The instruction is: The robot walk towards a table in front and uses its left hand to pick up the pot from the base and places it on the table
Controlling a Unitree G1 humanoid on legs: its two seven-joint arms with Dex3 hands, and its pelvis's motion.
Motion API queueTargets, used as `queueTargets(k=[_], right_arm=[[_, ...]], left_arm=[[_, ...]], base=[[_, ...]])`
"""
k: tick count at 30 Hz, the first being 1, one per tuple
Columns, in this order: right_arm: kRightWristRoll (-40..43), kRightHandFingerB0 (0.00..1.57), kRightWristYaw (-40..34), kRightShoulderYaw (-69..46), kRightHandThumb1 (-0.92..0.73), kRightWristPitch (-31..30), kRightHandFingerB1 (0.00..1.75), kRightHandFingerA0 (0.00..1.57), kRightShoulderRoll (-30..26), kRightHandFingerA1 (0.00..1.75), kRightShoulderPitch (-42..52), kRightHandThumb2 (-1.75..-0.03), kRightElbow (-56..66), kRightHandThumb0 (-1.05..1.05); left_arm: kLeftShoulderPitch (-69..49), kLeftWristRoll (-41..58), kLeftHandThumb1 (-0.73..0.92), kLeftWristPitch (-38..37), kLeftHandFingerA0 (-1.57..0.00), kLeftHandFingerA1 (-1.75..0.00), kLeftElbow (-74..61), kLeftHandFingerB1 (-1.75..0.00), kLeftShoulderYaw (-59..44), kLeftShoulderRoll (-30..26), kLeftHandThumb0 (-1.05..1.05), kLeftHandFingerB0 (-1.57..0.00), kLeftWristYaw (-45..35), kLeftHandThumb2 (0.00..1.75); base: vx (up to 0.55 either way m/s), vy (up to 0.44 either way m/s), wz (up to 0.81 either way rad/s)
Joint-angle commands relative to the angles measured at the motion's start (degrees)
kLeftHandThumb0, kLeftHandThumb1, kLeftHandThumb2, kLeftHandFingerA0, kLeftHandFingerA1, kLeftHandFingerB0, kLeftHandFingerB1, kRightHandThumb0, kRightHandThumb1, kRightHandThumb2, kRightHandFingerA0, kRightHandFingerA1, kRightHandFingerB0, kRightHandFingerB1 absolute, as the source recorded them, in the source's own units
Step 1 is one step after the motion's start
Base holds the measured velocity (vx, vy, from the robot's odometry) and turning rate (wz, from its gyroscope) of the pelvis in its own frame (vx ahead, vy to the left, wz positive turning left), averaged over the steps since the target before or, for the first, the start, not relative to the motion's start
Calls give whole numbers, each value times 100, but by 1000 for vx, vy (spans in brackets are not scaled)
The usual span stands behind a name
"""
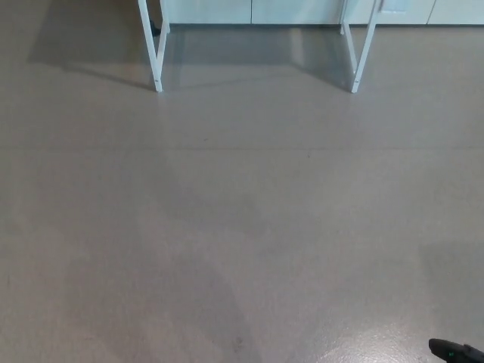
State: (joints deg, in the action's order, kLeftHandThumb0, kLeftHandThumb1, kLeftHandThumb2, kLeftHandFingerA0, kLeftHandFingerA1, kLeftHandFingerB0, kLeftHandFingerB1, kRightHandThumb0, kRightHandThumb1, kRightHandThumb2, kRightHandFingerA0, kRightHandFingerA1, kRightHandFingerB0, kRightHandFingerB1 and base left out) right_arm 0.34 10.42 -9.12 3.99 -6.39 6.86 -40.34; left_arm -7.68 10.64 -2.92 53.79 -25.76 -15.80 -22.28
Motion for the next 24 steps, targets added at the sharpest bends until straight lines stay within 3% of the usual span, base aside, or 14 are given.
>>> queueTargets(k=[1,5,6,7,24], right_arm=[[307,39,205,-94,-56,88,39,53,15,45,132,-55,68,1],[358,38,230,-106,-56,69,39,50,19,44,159,-55,71,4],[360,38,239,-102,-56,78,39,49,13,44,167,-55,58,4],[367,37,253,-96,-56,97,39,50,3,45,180,-55,36,5],[246,38,190,97,-56,274,39,52,-89,45,212,-55,-37,0]], left_arm=[[-54,388,44,-270,-20,-52,99,-49,-132,-114,3,-16,-565,89],[-101,364,44,-345,-18,-51,89,-48,-65,-144,1,-13,-648,89],[-109,376,63,-347,-28,-37,99,-31,-68,-144,3,-22,-672,58],[-112,397,45,-344,-17,-51,124,-48,-77,-144,2,-12,-704,89],[-209,370,45,-428,-20,-52,92,-48,69,-138,3,-16,-576,90]], base=[[0,0,0],[0,0,0],[0,0,0],[0,0,0],[16,-3,2]])
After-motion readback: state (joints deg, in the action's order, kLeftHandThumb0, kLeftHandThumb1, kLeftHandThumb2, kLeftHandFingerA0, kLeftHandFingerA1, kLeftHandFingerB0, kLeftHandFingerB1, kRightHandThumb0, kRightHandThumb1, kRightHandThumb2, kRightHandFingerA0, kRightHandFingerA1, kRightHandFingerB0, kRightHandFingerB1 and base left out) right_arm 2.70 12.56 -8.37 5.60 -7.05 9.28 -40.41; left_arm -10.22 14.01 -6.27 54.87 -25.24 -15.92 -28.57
